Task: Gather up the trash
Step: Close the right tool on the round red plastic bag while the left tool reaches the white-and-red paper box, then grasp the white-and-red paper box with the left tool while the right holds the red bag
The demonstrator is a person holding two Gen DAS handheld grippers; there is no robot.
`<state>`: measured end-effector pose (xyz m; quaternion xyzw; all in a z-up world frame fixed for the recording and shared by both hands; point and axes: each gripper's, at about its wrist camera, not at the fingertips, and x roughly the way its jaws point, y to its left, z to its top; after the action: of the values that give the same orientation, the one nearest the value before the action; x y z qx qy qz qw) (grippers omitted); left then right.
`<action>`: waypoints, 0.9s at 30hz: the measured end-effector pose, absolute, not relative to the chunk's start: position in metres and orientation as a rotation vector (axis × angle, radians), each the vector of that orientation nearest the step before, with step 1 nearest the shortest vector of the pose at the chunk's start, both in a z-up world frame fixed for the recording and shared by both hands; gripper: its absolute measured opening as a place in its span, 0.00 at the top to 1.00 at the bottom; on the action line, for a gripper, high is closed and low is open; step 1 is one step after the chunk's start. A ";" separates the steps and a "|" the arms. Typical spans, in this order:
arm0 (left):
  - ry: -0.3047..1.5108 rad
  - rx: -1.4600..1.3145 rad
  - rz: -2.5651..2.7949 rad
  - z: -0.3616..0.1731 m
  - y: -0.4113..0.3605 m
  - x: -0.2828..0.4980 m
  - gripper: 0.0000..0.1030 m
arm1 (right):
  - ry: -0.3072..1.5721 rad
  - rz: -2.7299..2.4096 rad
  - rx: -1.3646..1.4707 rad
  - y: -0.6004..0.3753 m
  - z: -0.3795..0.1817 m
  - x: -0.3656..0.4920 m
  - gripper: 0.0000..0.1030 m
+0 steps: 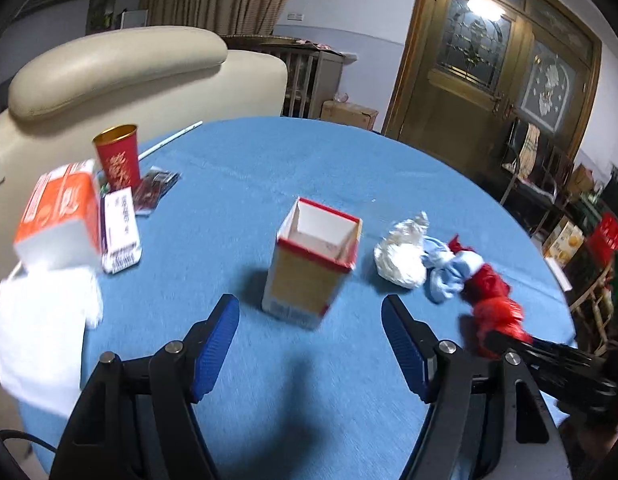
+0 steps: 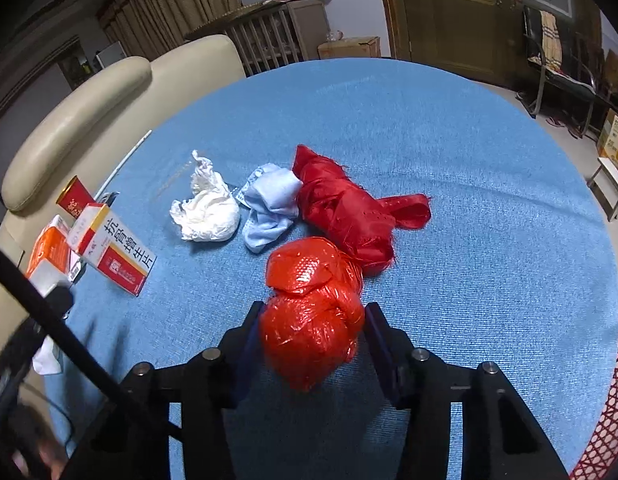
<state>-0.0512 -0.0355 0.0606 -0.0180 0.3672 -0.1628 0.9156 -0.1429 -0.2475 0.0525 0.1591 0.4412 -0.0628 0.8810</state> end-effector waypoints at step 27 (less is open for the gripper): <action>0.815 0.006 -0.332 0.039 -0.043 -0.021 0.51 | 0.869 -0.057 0.325 -0.244 0.068 -0.172 0.50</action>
<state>-0.0214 -0.0435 0.0390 0.0031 0.3945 -0.1606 0.9047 -0.1716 -0.2441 0.0678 0.1565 0.4189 -0.0277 0.8940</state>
